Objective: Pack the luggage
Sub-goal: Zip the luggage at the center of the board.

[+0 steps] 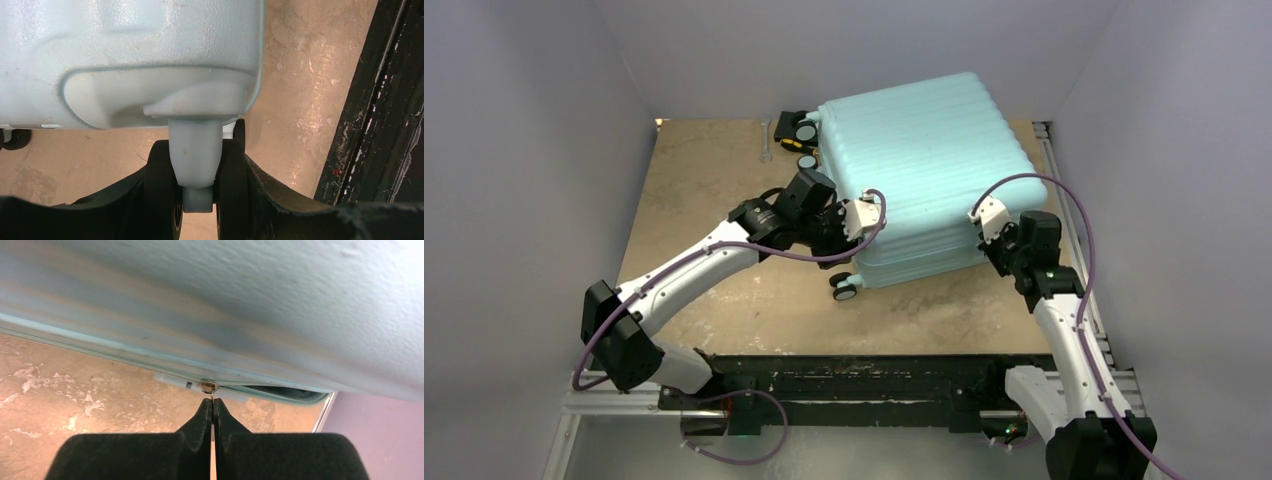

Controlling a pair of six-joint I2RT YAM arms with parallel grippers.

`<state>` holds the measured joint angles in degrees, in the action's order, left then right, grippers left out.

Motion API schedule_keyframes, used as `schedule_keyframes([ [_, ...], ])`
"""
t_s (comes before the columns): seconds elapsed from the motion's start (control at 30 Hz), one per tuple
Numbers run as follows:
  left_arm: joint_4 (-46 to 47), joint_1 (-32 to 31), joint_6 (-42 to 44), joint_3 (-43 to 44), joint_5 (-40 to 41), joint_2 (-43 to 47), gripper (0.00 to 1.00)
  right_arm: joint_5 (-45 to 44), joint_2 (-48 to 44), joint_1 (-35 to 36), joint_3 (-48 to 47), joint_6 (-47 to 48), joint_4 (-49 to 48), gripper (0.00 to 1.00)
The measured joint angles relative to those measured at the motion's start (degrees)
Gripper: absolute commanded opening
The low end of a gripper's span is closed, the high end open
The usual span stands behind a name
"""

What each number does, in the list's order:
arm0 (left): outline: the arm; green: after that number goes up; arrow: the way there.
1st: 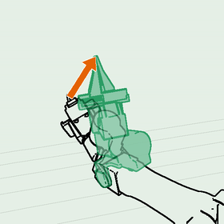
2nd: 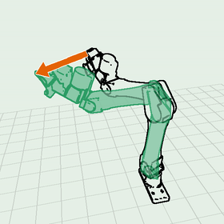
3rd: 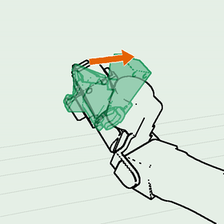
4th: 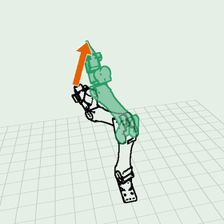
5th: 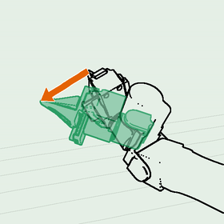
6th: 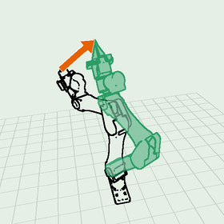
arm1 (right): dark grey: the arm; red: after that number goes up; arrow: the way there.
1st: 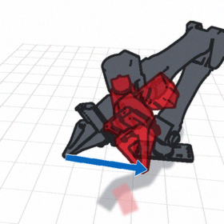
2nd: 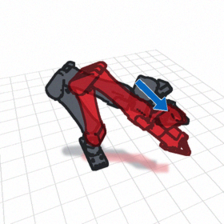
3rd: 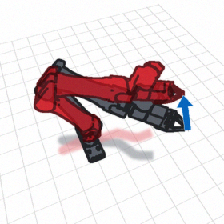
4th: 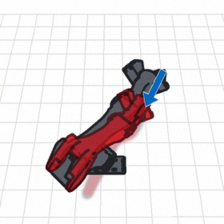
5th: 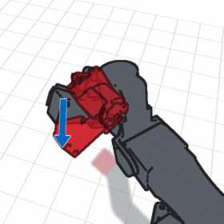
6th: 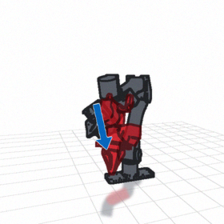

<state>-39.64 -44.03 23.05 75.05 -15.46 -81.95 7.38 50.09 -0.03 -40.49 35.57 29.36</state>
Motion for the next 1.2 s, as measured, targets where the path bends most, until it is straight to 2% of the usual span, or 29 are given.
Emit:
schedule_keyframes([
  [0.13,0.7,0.0,-0.1,-1.1,0.5,1.0,0.0,-1.8,-0.3,-1.3,0.3,-1.0,-0.8,0.0],
  [0.23,0.9,0.5,-0.3,-2.0,0.8,2.1,0.0,-0.6,-0.2,-5.8,0.3,-1.0,-1.1,0.0],
  [0.43,-1.4,4.2,-0.3,-2.9,-2.6,4.3,0.0,6.3,3.8,-17.9,-1.6,0.6,-1.2,0.0],
  [0.73,-1.1,7.1,1.6,-6.2,-7.2,7.8,0.0,18.7,7.8,-25.6,-3.3,1.6,0.2,0.0],
  [0.97,-3.3,8.7,3.2,-10.1,-6.8,15.9,0.0,28.5,8.8,-30.4,-3.3,3.5,0.9,0.0],
  [1.1,-2.9,9.2,3.6,-11.2,-5.9,21.6,0.0,31.2,7.9,-32.5,-2.8,4.8,0.5,0.0],
  [1.2,-5.9,10.1,3.6,-11.8,-3.8,25.7,0.0,31.5,6.7,-33.4,-2.1,5.7,0.1,0.0],
])
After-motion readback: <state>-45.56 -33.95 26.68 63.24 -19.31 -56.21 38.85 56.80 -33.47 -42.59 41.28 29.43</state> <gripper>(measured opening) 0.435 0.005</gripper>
